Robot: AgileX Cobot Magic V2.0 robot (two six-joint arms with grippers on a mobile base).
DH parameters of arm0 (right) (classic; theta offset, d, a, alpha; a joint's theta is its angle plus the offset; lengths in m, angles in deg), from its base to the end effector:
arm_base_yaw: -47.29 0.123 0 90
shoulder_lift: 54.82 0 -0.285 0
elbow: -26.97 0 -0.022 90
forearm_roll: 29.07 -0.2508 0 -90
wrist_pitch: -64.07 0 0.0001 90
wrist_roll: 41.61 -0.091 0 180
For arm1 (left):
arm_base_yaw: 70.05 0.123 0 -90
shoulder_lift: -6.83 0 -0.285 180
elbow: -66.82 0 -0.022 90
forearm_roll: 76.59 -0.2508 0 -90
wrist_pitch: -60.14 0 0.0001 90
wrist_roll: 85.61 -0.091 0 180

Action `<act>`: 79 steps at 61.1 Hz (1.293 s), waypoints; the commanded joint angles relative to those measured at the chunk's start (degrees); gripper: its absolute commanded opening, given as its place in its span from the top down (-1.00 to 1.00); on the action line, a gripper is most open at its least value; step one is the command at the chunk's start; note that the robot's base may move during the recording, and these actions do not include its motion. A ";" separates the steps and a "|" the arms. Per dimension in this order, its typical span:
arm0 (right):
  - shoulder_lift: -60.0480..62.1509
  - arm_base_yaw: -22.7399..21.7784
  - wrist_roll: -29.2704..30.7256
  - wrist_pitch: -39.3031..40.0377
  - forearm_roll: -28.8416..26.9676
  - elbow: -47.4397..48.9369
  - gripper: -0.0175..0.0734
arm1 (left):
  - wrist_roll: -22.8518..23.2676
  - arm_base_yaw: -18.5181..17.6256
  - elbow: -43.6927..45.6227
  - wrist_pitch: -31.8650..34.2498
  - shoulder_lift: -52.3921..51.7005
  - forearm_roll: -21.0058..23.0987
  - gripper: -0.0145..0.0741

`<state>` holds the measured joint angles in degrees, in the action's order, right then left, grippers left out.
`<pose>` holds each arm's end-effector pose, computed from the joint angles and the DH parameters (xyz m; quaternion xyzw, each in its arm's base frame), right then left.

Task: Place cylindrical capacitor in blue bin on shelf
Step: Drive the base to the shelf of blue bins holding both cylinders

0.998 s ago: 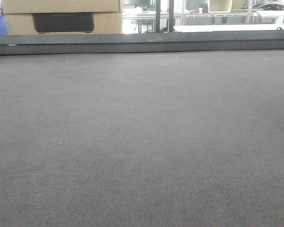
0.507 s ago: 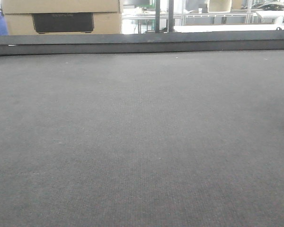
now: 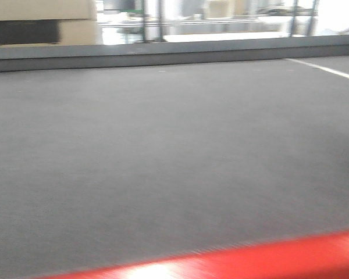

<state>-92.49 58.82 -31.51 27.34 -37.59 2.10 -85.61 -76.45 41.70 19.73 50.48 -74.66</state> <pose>0.0732 0.0232 0.4181 -0.1263 0.7494 0.0805 0.6449 0.1046 -0.0137 0.4011 0.0414 0.8139 -0.0486 0.5775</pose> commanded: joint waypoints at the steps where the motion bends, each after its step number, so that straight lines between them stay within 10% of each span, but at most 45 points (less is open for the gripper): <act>1: 0.25 0.12 0.51 1.24 0.25 0.22 0.97 | 0.00 -0.27 0.20 1.29 -0.33 0.35 0.92; 79: 0.25 0.12 0.51 1.24 0.25 0.22 0.97 | 0.00 -0.27 0.20 1.40 -0.33 0.35 0.92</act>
<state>-92.49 58.82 -31.51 27.34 -37.59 2.10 -85.61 -76.45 41.70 19.73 50.48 -74.66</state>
